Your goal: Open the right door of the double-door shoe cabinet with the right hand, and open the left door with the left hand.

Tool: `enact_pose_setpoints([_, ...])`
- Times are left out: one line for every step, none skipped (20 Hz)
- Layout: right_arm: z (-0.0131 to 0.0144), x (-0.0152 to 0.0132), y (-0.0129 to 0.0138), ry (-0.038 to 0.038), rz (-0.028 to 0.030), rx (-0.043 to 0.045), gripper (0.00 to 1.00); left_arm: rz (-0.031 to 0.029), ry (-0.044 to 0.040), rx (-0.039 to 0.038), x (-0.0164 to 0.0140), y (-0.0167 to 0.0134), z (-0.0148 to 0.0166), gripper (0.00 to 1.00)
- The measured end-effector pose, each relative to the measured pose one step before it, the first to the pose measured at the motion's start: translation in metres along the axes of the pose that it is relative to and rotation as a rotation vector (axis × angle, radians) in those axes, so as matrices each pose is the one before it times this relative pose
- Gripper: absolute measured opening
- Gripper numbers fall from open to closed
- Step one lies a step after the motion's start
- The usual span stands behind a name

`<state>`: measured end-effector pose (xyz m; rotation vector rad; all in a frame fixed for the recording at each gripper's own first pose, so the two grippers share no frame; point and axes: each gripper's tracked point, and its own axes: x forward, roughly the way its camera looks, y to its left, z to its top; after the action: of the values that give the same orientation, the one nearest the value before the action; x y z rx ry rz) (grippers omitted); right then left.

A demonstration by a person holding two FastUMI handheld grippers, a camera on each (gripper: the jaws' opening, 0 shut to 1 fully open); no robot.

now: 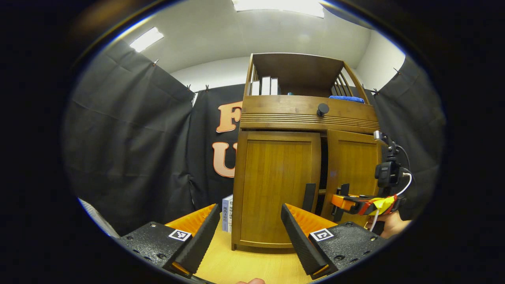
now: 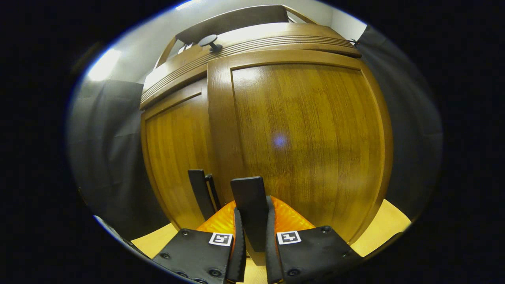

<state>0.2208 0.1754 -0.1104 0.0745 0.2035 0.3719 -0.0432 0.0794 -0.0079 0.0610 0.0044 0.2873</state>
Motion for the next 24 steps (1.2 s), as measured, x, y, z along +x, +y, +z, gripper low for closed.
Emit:
enact_pose_setpoints([-0.00149,-0.00350,0.00171,0.00148,0.01277,0.00767,0.28,-0.00213,0.00015,0.00202,0.00006,-0.00116,0.00005,0.91])
enact_pose_setpoints([0.00023,-0.00659,0.00019,-0.00047,0.01364,0.01220,0.28,-0.00303,0.00071,0.00131,-0.00096,-0.00027,0.00007,0.92])
enact_pose_setpoints([-0.00099,-0.00605,0.00114,-0.00105,0.01347,0.01024,0.28,-0.00479,-0.00136,-0.00110,-0.00037,-0.00186,0.00074,0.92])
enact_pose_setpoints([0.00151,-0.00433,0.00129,-0.00355,0.00991,0.00535,0.28,-0.00697,-0.00123,-0.00296,0.00032,-0.00296,0.00108,0.92])
enact_pose_setpoints([0.00085,-0.00432,0.00007,-0.00455,0.00564,-0.00005,0.28,-0.00830,0.00080,-0.00334,-0.00074,-0.00263,-0.00112,0.92])
enact_pose_setpoints([0.00217,-0.00589,-0.00214,-0.00551,-0.00029,-0.00477,0.28,-0.00887,0.00255,-0.00289,0.00082,-0.00355,-0.00053,0.92])
enact_pose_setpoints([0.00133,-0.00408,-0.00095,-0.00422,-0.00285,-0.00844,0.28,-0.00992,0.00391,-0.00262,0.00140,-0.00338,-0.00122,0.92])
enact_pose_setpoints([0.00015,-0.00558,-0.00295,-0.00441,-0.00873,-0.00738,0.28,-0.01193,0.00294,-0.00302,-0.00041,-0.00404,-0.00134,0.92])
enact_pose_setpoints([0.00123,-0.00495,-0.00225,-0.00602,-0.01176,-0.00629,0.28,-0.01243,0.00273,-0.00364,0.00045,-0.00467,-0.00100,0.92])
enact_pose_setpoints([0.00092,-0.00596,-0.00341,-0.00587,-0.00917,-0.00905,0.28,-0.01323,0.00248,-0.00284,0.00067,-0.00451,-0.00061,0.92])
enact_pose_setpoints([0.00019,-0.00531,-0.00280,-0.00447,-0.00802,-0.00544,0.23,-0.01288,0.00171,-0.00164,0.00068,-0.00423,-0.00025,0.92])
enact_pose_setpoints([-0.00013,-0.00528,-0.00171,-0.00330,-0.00524,-0.00265,0.23,-0.01228,0.00116,-0.00001,0.00095,-0.00411,-0.00007,0.92])
enact_pose_setpoints([0.00091,-0.00342,-0.00198,-0.00121,-0.00338,-0.00119,0.23,-0.01243,0.00027,0.00068,0.00069,-0.00337,-0.00017,0.92])
enact_pose_setpoints([0.00086,-0.00464,-0.00243,-0.00261,-0.00302,0.00159,0.23,-0.01195,0.00051,0.00094,0.00100,-0.00362,-0.00137,0.92])
enact_pose_setpoints([-0.00014,-0.00247,-0.00155,-0.00446,-0.00426,0.00002,0.23,-0.01072,0.00118,0.00053,0.00079,-0.00432,-0.00013,0.92])
enact_pose_setpoints([0.00135,-0.00439,-0.00238,-0.00750,-0.00907,0.00183,0.23,-0.00977,0.00006,-0.00089,0.00013,-0.00329,-0.00037,0.92])
enact_pose_setpoints([0.00133,-0.00295,-0.00257,-0.00615,-0.01186,0.00020,0.22,-0.00877,0.00009,-0.00075,-0.00056,-0.00266,-0.00071,0.92])
enact_pose_setpoints([0.00183,-0.00487,-0.00308,-0.00548,-0.00930,-0.00098,0.23,-0.00596,0.00096,-0.00055,-0.00001,-0.00192,-0.00048,0.92])
enact_pose_setpoints([0.00123,-0.00340,-0.00373,-0.00271,-0.00717,-0.00295,0.23,-0.00562,0.00048,-0.00099,0.00076,-0.00218,-0.00126,0.92])
enact_pose_setpoints([0.00220,-0.00464,-0.00378,-0.00663,-0.00890,-0.00261,0.22,-0.00420,0.00025,-0.00116,-0.00052,-0.00118,-0.00086,0.92])
enact_pose_setpoints([0.00146,-0.00370,-0.00394,-0.00637,-0.01067,-0.00482,0.22,-0.00311,0.00019,-0.00075,-0.00028,-0.00024,-0.00001,0.92])
enact_pose_setpoints([0.00246,-0.00501,-0.00519,-0.00416,-0.01155,-0.00435,0.32,-0.00251,-0.00116,-0.00099,0.00000,-0.00059,0.00062,0.92])
enact_pose_setpoints([0.00131,-0.00459,-0.00515,-0.00167,-0.01395,-0.00222,0.32,-0.00037,-0.00129,-0.00097,0.00022,0.00030,-0.00004,0.92])
enact_pose_setpoints([0.00121,-0.00487,-0.00545,0.00022,-0.01379,-0.00199,0.27,0.00044,-0.00166,-0.00174,0.00088,0.00023,0.00037,0.92])
